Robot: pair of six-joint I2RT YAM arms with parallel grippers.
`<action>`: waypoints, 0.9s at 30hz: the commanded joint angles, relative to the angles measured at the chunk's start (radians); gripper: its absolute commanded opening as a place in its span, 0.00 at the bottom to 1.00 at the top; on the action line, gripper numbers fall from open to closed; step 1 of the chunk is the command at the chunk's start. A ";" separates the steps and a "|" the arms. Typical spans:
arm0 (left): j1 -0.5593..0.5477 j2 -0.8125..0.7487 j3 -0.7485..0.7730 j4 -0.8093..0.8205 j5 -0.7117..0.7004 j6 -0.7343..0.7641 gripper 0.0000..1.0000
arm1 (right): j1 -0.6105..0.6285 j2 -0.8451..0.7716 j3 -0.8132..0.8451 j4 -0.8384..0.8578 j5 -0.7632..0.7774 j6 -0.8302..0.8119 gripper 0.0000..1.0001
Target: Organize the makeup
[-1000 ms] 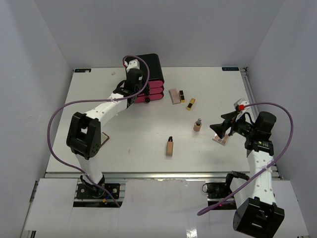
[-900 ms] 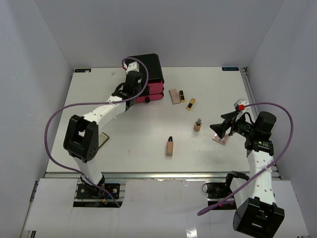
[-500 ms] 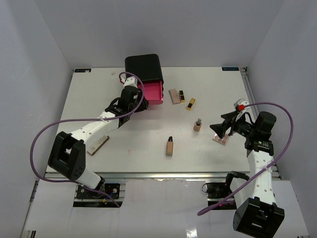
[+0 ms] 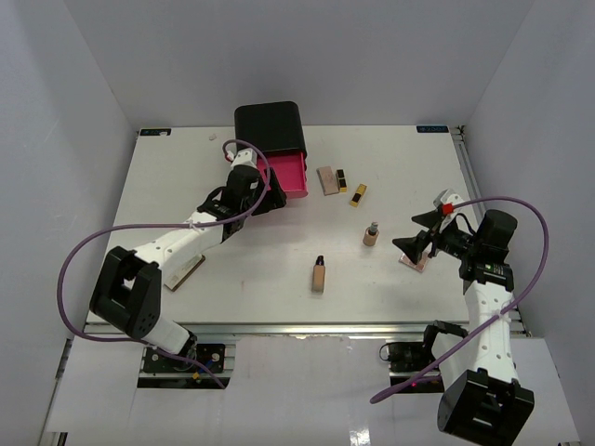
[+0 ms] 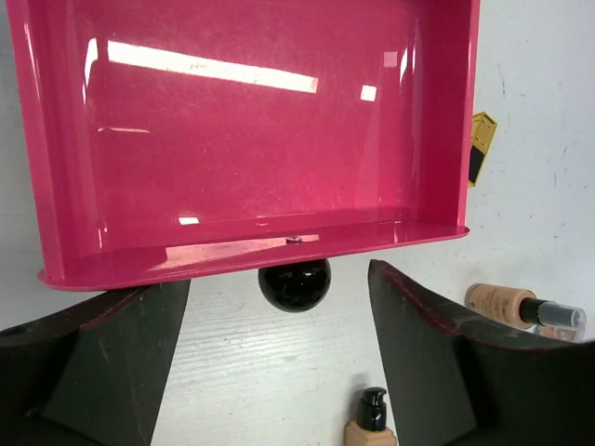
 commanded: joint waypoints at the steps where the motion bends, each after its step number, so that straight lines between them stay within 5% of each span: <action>1: 0.003 -0.077 -0.012 0.026 0.019 0.018 0.93 | -0.003 0.028 0.036 -0.089 -0.041 -0.244 0.90; 10: 0.003 -0.192 -0.101 0.074 0.079 0.036 0.98 | 0.094 0.194 0.139 -0.231 0.143 -0.398 0.91; 17: 0.003 -0.275 -0.172 0.093 0.093 0.052 0.98 | 0.313 0.260 0.045 -0.002 0.396 -0.267 0.90; 27: 0.003 -0.455 -0.291 0.167 0.150 0.053 0.98 | 0.378 0.443 0.044 0.214 0.502 -0.155 0.90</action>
